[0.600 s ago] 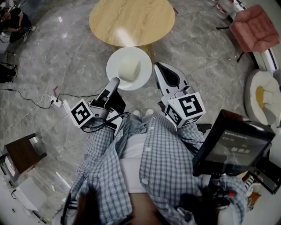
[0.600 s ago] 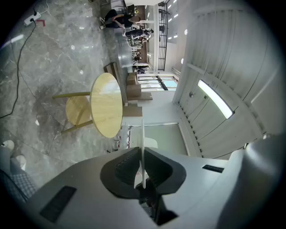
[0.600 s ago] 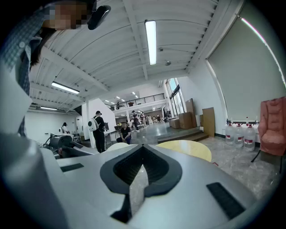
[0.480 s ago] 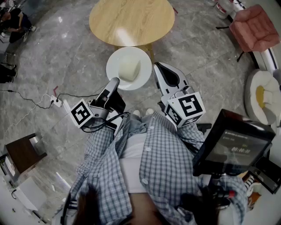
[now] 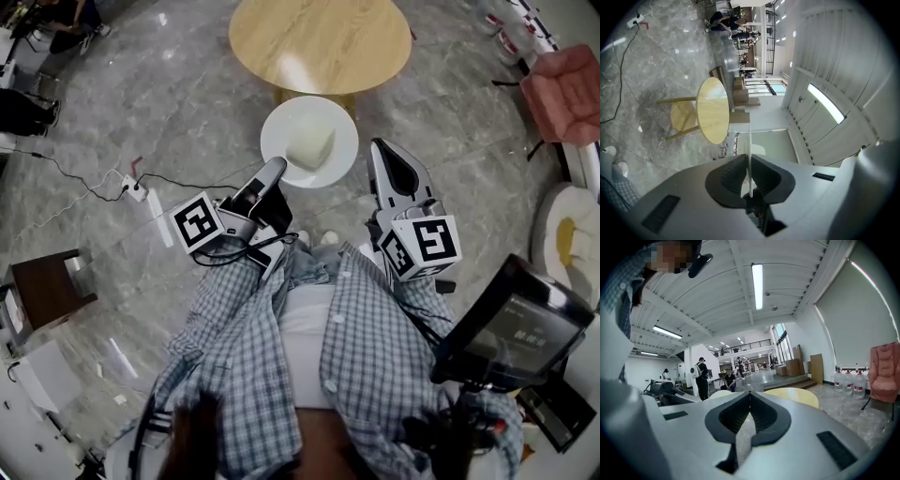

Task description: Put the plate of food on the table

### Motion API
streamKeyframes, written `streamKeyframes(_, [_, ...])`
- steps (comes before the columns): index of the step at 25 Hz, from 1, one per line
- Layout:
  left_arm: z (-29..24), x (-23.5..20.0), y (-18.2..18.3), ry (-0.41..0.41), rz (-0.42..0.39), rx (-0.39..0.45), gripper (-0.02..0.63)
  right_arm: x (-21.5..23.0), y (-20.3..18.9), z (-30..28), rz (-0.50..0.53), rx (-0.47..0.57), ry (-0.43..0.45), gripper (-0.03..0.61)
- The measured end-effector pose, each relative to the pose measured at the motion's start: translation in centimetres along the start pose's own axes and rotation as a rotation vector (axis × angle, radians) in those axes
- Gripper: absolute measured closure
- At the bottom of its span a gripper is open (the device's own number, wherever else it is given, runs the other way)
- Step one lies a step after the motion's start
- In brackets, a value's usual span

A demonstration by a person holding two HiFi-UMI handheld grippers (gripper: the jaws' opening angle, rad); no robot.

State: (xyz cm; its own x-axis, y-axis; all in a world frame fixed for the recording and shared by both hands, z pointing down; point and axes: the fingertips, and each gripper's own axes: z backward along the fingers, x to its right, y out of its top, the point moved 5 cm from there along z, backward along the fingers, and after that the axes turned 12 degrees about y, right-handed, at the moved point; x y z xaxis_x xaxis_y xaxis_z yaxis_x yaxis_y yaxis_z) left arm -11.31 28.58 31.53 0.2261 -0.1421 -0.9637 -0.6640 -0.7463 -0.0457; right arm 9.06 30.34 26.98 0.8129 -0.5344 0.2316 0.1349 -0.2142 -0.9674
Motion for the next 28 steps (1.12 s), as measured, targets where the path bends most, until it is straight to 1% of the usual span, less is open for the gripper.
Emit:
streamKeyframes(6, [0.4,0.3,-0.3,0.005,0.011,0.029,0.592,0.0,0.3,0.4,0.009,-0.004,0.014,0.572])
streamKeyframes(13, [0.6,-0.1,0.0,-0.012,0.012,0.068,0.592,0.6,-0.5,0.0,-0.017,-0.004,0.027,0.572])
streamKeyframes(18, [0.9,0.2,-0.1,-0.013,0.025,0.091,0.592,0.4,-0.2,-0.4,0.000,-0.017,0.050,0.572])
streamKeyframes(23, [1.2,-0.5,-0.1,0.000,0.029,0.100,0.592,0.3,-0.8,-0.7,-0.010,-0.023,0.059,0.572])
streamKeyframes(28, [1.1,-0.7,0.0,0.005,0.032,0.106,0.592,0.6,-1.5,-0.2,-0.021,-0.039,0.048,0.572])
